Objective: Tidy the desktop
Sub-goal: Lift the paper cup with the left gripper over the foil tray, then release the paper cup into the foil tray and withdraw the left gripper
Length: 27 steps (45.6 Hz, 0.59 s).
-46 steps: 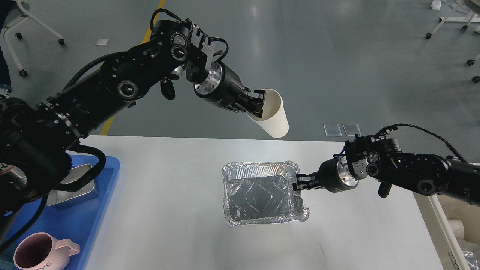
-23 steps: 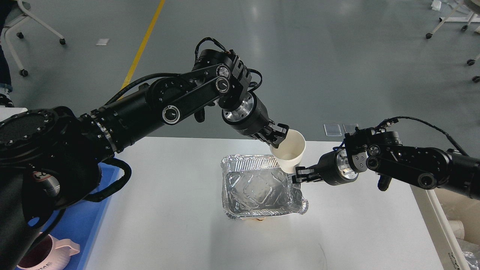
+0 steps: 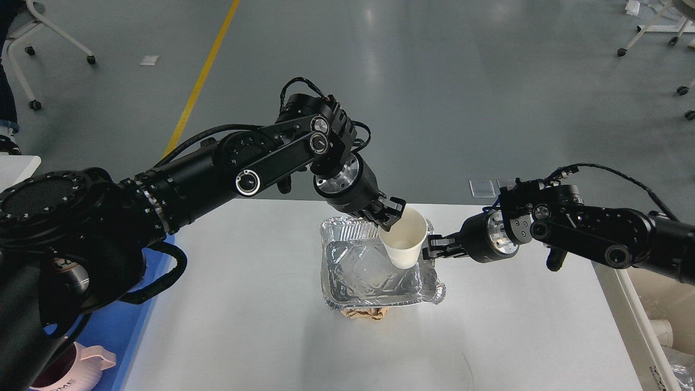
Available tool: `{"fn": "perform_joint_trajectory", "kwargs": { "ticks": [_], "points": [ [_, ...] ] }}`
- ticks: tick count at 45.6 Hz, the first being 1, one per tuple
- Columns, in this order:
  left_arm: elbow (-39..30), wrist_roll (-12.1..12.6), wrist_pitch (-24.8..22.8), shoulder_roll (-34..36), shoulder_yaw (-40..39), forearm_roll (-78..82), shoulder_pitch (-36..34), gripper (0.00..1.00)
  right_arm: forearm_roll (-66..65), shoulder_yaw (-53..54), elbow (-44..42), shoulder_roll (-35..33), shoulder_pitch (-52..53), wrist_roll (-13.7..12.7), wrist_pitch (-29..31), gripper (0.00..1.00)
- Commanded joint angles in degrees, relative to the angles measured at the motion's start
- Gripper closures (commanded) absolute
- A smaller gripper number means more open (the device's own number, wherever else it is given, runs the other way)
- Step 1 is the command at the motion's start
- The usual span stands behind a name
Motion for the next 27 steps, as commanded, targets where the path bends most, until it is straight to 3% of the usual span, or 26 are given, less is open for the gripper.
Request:
{"fn": "perform_joint_trajectory", "kwargs": {
  "ticks": [1, 8, 27],
  "points": [
    [1.0, -0.6, 1.3, 0.0, -0.1, -0.4, 0.3, 0.45, 0.0, 0.0, 0.0, -0.1, -0.1, 0.0, 0.1, 1.0],
    [1.4, -0.1, 1.5, 0.2, -0.6, -1.3, 0.2, 0.02, 0.0, 0.0, 0.1, -0.3, -0.2, 0.0, 0.1, 1.0],
    [1.3, -1.0, 1.3, 6.5, -3.3, -12.1, -4.3, 0.02, 0.0, 0.0, 0.3, -1.0, -0.2, 0.0, 0.0, 1.0]
  ]
}}
